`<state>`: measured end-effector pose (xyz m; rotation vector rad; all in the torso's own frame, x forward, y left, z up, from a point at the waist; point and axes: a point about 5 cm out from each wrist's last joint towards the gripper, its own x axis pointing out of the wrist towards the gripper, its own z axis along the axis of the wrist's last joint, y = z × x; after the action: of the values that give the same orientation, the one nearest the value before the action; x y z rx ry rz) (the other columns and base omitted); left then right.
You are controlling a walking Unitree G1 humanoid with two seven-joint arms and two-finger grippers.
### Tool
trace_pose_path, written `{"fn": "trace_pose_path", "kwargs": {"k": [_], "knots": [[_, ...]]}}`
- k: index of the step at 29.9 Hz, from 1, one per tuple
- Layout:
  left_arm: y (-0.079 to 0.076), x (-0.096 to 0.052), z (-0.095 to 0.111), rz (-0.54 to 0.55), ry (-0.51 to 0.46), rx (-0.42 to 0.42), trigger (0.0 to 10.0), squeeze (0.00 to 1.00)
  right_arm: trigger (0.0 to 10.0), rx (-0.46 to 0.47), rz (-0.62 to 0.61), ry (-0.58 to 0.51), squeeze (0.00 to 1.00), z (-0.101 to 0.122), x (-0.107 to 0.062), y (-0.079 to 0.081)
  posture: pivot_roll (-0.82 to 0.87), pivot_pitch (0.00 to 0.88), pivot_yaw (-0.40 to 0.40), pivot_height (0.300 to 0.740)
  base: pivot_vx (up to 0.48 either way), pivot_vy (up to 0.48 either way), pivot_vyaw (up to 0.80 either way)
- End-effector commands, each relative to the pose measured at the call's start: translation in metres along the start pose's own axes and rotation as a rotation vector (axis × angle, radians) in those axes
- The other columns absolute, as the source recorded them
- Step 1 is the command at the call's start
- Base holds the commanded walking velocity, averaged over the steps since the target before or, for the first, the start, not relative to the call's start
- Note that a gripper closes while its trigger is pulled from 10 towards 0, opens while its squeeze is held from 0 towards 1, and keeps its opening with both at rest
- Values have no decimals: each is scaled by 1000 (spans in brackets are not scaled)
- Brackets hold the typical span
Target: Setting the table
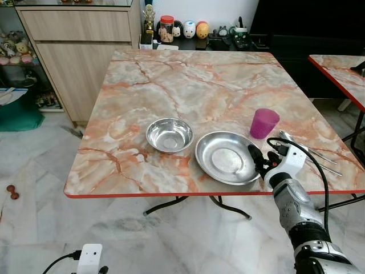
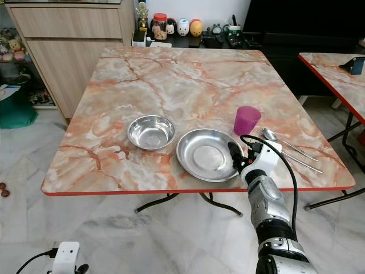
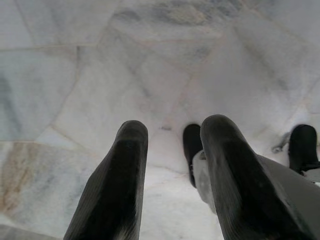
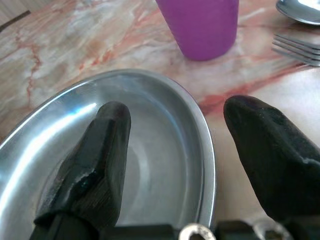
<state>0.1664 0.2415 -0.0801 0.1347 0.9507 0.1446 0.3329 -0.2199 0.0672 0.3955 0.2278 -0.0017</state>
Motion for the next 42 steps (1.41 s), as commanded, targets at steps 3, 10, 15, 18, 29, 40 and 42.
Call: {"fn": "trace_pose_path", "kwargs": {"k": [3,10,15,18,29,40,42], "knots": [[1,-1,-6,-3,20,-2,10000,0,10000,21,-21,-1,0,3,-1,-7,-27,0,-62,740,0,0,0],[0,-1,-6,-4,20,-1,10000,0,10000,13,-30,27,0,-2,-3,-12,-28,0,-62,740,0,0,0],[-2,-1,-5,-8,17,-1,10000,0,10000,36,-34,15,0,1,-2,-13,-25,0,-60,740,0,0,0],[-3,-1,-5,-9,17,2,10000,0,10000,31,-41,23,0,0,-2,-15,-24,0,-59,740,0,0,0],[0,-1,-5,-4,18,3,10000,0,10000,91,-49,-9,0,-1,-6,-19,-21,0,-54,740,0,0,0],[2,-1,-3,-6,14,5,10000,0,10000,121,-70,15,0,-9,-10,-24,-22,0,-54,740,0,0,0],[-1,0,-3,-8,14,6,10000,0,10000,121,-71,32,0,-10,-9,-23,-21,0,-54,740,0,0,0]]}}
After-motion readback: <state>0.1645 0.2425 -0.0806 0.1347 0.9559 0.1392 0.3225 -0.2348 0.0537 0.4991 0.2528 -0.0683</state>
